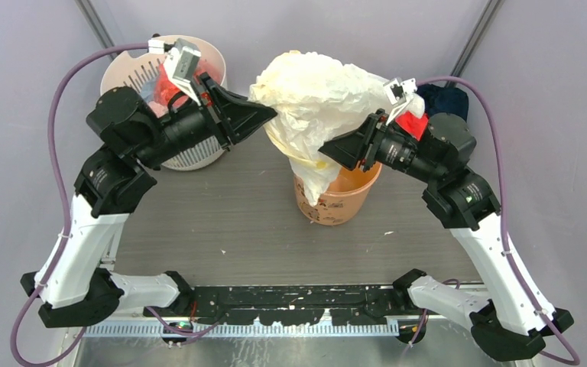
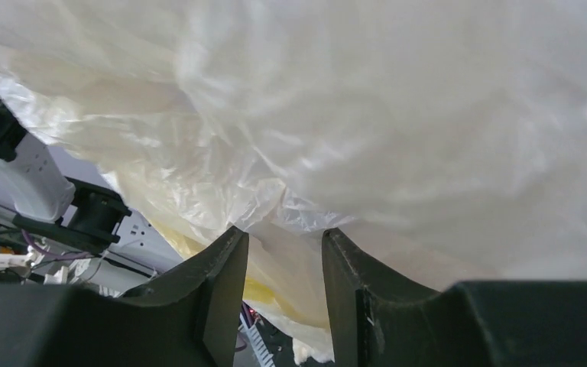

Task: Put the trash bags into the trash bin

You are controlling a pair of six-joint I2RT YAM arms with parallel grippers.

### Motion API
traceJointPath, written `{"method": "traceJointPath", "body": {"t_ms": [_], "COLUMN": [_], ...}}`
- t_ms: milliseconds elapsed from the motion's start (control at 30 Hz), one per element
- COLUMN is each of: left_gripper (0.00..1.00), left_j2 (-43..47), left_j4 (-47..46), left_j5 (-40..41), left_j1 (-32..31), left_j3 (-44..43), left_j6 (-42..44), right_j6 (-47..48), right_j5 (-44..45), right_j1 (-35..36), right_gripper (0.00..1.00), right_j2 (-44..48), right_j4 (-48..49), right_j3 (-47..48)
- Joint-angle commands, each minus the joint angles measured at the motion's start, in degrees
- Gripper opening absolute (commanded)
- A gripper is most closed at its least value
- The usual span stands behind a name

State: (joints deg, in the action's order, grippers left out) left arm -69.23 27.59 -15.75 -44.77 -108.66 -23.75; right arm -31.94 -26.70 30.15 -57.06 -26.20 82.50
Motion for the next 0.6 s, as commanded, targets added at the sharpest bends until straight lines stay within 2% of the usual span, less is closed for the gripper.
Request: {"method": "traceJointPath", "body": {"t_ms": [0,100,267,400,567], "left_gripper": [0.05,0.05,0.05,0.05,0.05], "left_j2": [-1.7,-3.0,-3.6,-3.3,-3.3], "left_j4": [-1.2,-2.6,-4.7,-5.4,-6.9], "left_j5": [-6.5,-9.2,-10.8,-10.9,-12.5], "left_j1": [0.5,0.7,1.0,1.3,1.4], "left_j3": [-1.6,-1.3,-0.2,0.4,0.9], "left_j6": [-1.6,-3.1,-4.6,-4.8,-6.1], "right_j6": [1.9,2.2,3.2,3.6,3.3], "right_j5": [-5.2,-7.0,-6.7,-4.7,-2.4], "right_j1": [-0.1,-0.2,-0.2,-0.1,-0.2], "right_gripper": [0.45,0.46,0.57,0.74,0.74], "right_j2": [1.6,1.7,2.1,2.5,2.0], "right_j4": [6.1,6.2,4.4,2.4,1.2], "right_j3": [0.9,0.8,0.7,0.4,-0.4]}}
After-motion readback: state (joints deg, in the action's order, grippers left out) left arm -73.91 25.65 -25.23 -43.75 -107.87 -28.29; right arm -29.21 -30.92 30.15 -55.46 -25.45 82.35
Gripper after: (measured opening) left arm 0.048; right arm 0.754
